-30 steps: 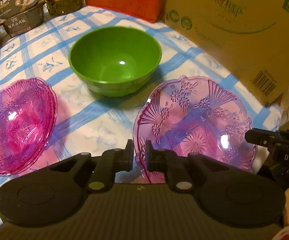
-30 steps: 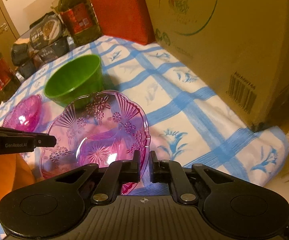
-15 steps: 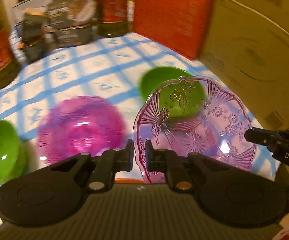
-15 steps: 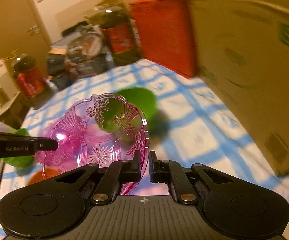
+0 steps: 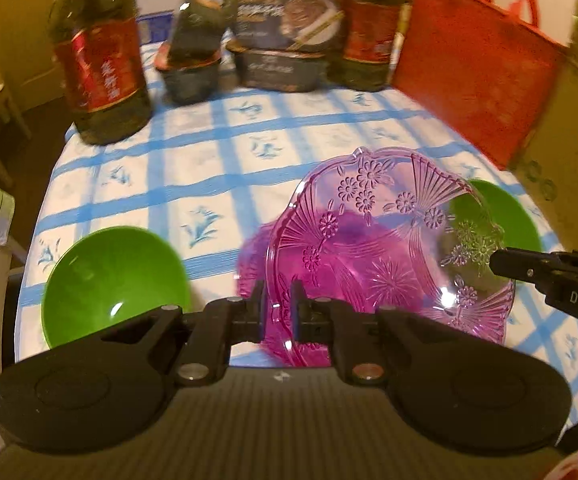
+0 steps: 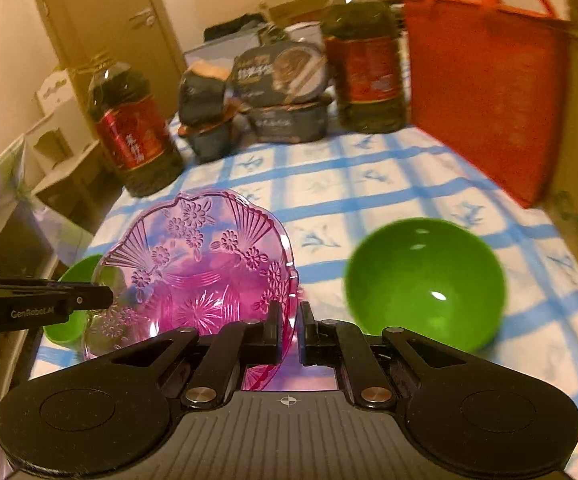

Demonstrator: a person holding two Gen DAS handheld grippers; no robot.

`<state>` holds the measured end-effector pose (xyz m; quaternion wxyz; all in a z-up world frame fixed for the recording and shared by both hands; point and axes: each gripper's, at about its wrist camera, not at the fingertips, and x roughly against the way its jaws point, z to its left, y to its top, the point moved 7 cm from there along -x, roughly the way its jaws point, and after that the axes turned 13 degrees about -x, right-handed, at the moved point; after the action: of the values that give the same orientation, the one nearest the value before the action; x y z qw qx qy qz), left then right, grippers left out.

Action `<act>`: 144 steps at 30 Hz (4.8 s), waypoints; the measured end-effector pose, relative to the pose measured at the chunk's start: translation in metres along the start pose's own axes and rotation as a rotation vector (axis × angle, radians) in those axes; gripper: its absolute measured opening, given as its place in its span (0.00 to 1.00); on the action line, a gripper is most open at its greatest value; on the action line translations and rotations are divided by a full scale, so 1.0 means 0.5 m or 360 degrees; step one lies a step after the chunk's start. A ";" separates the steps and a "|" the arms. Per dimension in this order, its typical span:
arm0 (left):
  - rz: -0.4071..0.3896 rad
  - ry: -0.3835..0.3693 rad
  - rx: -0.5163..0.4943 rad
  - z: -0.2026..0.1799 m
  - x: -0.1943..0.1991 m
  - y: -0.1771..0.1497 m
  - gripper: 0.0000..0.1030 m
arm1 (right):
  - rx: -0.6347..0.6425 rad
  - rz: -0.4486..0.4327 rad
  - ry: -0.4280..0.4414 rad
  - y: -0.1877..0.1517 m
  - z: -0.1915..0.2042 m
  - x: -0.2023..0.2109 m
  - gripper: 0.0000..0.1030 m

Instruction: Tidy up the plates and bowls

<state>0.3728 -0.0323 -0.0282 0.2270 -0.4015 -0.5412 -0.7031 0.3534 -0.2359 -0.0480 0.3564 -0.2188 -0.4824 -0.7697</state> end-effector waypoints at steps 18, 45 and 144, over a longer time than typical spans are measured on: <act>0.0148 0.0005 0.0029 0.034 -0.161 -0.056 0.11 | 0.0084 0.0206 -0.0104 -0.013 -0.024 -0.204 0.07; -0.0174 -0.0029 0.0219 -0.011 0.082 -0.113 0.43 | -0.0020 0.0007 0.0015 -0.067 0.012 0.062 0.55; -0.0054 -0.0104 0.0405 -0.112 0.088 -0.344 0.39 | -0.0102 0.0184 -0.0122 -0.306 -0.058 0.117 0.63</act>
<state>0.2002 -0.0265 -0.0974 0.2464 -0.3829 -0.6399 -0.6190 0.1993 -0.2387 -0.1108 0.3742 -0.2869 -0.4574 -0.7540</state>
